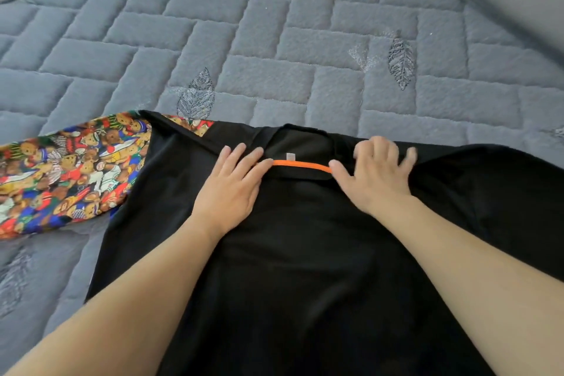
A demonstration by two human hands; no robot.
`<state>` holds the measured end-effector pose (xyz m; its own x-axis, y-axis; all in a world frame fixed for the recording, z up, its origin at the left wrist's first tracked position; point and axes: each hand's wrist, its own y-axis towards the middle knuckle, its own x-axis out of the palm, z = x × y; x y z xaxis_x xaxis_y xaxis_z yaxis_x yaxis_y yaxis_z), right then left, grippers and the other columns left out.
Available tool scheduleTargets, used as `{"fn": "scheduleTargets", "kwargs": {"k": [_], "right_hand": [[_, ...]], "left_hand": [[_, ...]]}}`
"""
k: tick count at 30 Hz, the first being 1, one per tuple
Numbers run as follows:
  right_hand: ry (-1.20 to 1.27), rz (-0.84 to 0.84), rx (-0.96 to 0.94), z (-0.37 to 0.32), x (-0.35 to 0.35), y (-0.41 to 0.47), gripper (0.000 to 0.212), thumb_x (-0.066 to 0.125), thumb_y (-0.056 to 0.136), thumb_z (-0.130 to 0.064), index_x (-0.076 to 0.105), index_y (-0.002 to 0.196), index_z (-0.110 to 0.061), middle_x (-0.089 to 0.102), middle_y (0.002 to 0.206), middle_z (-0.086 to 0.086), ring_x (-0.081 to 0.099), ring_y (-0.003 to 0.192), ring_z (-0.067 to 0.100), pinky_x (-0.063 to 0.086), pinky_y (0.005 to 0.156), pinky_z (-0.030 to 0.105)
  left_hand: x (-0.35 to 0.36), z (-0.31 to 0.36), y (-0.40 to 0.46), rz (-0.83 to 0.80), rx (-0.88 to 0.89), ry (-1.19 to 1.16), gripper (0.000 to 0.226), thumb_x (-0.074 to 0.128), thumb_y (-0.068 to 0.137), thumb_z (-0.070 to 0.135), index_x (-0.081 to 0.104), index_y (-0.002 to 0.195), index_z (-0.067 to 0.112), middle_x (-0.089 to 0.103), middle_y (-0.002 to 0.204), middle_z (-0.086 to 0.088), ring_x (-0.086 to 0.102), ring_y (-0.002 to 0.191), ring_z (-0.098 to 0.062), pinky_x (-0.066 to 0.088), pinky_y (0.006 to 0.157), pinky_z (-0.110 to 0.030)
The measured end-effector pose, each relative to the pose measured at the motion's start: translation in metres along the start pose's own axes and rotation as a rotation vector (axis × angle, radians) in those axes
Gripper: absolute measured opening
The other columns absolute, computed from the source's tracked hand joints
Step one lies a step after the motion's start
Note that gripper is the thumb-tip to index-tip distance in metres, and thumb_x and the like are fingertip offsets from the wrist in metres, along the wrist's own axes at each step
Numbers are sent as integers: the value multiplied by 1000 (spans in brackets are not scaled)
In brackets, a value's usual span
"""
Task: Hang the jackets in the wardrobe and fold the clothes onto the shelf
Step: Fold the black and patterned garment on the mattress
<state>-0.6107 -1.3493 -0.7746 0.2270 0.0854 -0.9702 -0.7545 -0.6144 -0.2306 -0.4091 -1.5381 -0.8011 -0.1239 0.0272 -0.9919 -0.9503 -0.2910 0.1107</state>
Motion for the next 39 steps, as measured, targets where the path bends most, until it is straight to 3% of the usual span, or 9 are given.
{"fn": "scheduleTargets", "kwargs": {"k": [3,5,8,17,21,27,32,36,39], "right_hand": [[53,143,-49,11,29,-6,64,19,89,-69,33,131,-23,14,155,8,4,149,29,-3,110,73],[21,200,-84,15,41,-6,62,27,90,-64,34,136,-23,18,158,10,7,149,32,-1,110,74],[2,207,-86,13,46,0,67,31,90,-60,30,147,-23,19,160,8,11,150,32,2,111,73],[47,171,-197,-23,26,7,71,21,96,-48,19,155,-9,16,163,10,9,151,26,4,119,59],[112,153,-195,-108,31,18,64,14,99,-48,10,157,-22,11,164,8,4,152,26,-3,119,57],[20,223,-153,-116,52,18,59,20,99,-45,19,156,-28,20,162,9,13,150,28,4,118,60],[11,254,-158,-119,56,22,59,24,98,-45,23,155,-28,24,161,9,17,149,28,4,117,61],[15,253,-151,-116,55,21,59,23,99,-46,23,155,-29,24,161,8,17,149,27,4,117,61],[22,254,-154,-118,53,20,60,19,99,-50,24,154,-27,25,160,9,17,149,28,5,117,61]], "left_hand": [[10,-4,-3,113,-10,-133,44,49,96,13,50,139,4,57,134,-12,50,124,-36,34,114,-42],[15,-9,-1,183,-113,-189,45,48,95,13,48,139,2,55,131,-14,49,119,-33,32,113,-37],[18,-15,3,227,-249,-105,44,51,94,13,54,137,7,52,135,-16,46,125,-34,27,117,-48],[18,-7,4,179,-275,-155,50,52,84,15,61,132,5,56,135,-18,46,130,-40,23,118,-55],[14,-10,2,143,-299,-207,53,47,83,17,59,134,5,56,134,-15,46,130,-35,22,120,-49],[3,-15,12,251,-452,-318,47,42,88,14,60,131,5,55,130,-15,49,121,-34,36,109,-49],[-1,-72,30,1,-620,-52,58,27,100,44,32,154,24,24,162,-6,12,151,-26,1,121,-56],[4,-101,10,-71,-802,-76,68,19,98,61,13,158,30,6,166,0,-5,153,-22,-7,117,-62],[4,-96,-11,-75,-770,-38,69,19,98,63,8,158,31,1,167,3,-7,152,-28,-4,116,-66]]}}
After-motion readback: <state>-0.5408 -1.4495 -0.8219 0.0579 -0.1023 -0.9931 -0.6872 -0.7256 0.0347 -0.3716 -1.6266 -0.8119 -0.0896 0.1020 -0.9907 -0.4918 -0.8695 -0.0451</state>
